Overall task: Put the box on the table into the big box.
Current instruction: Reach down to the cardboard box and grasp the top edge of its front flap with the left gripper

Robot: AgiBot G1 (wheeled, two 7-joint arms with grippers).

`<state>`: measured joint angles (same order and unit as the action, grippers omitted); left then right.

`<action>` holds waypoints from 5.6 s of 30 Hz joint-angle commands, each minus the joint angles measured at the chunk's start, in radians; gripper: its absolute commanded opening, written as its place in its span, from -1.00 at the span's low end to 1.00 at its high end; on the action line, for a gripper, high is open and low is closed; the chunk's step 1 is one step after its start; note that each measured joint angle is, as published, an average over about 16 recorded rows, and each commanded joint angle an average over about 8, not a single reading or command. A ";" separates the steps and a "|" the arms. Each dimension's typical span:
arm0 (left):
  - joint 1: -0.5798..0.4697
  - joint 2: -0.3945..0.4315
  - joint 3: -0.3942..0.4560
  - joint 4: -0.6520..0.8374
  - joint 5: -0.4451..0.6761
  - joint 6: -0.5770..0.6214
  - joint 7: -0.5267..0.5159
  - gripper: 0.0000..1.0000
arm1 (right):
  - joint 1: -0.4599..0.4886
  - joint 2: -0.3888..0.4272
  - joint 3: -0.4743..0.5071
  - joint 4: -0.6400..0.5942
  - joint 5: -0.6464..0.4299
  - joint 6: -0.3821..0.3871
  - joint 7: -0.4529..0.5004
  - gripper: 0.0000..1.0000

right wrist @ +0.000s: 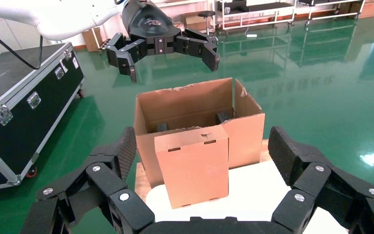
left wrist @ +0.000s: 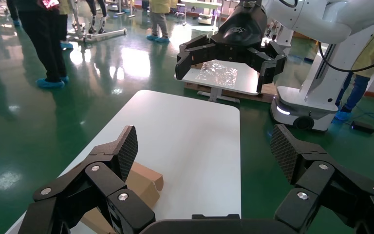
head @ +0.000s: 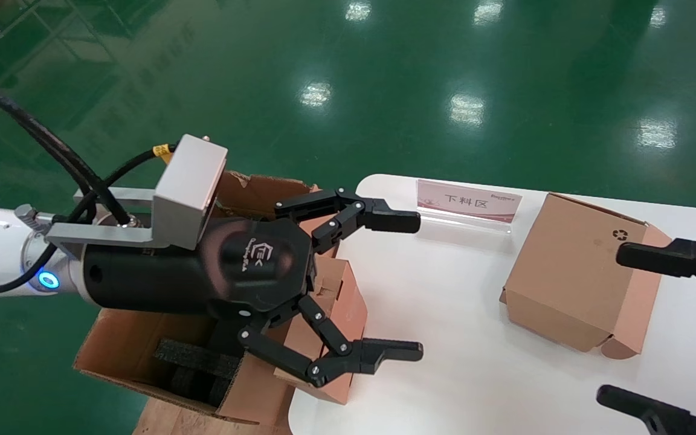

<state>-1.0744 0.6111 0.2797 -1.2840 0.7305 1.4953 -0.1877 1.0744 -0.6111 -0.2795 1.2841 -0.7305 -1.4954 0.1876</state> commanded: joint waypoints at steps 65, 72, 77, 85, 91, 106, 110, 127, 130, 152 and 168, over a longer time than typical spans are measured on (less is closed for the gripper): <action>0.000 0.000 0.000 0.000 0.000 0.000 0.000 1.00 | 0.000 0.000 0.000 0.000 0.000 0.000 0.000 1.00; 0.000 0.000 0.000 0.000 0.000 0.000 0.000 1.00 | 0.000 0.000 0.000 0.000 0.000 0.000 0.000 1.00; 0.000 0.000 0.000 0.000 0.000 0.000 0.000 1.00 | 0.000 0.000 0.000 0.000 0.000 0.000 0.000 1.00; 0.000 0.000 0.000 0.000 0.000 0.000 0.000 1.00 | 0.000 0.000 0.000 0.000 0.000 0.000 0.000 1.00; 0.000 0.000 0.000 0.000 0.000 0.000 0.000 1.00 | 0.000 0.000 0.000 0.000 0.000 0.000 0.000 1.00; 0.000 0.000 0.000 0.000 0.000 0.000 0.000 1.00 | 0.000 0.000 0.000 0.000 0.000 0.000 0.000 1.00; 0.001 0.000 0.001 0.000 0.002 -0.001 0.000 1.00 | 0.000 0.000 0.000 0.000 0.000 0.000 0.000 1.00; -0.033 -0.077 0.096 -0.022 0.136 -0.116 0.022 1.00 | 0.000 0.000 0.000 0.000 0.000 0.000 0.000 1.00; -0.064 -0.099 0.129 -0.035 0.191 -0.157 0.010 1.00 | 0.000 0.000 0.000 0.000 0.000 0.000 0.000 1.00; -0.327 -0.148 0.370 -0.079 0.555 -0.220 -0.338 1.00 | 0.000 0.000 0.000 0.000 0.000 0.000 0.000 1.00; -0.669 -0.079 0.664 -0.123 0.710 -0.108 -0.778 1.00 | 0.000 0.000 0.000 0.000 0.000 0.000 0.000 1.00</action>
<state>-1.7478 0.5438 0.9508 -1.4103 1.4534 1.3995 -0.9813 1.0745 -0.6112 -0.2796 1.2842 -0.7306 -1.4957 0.1876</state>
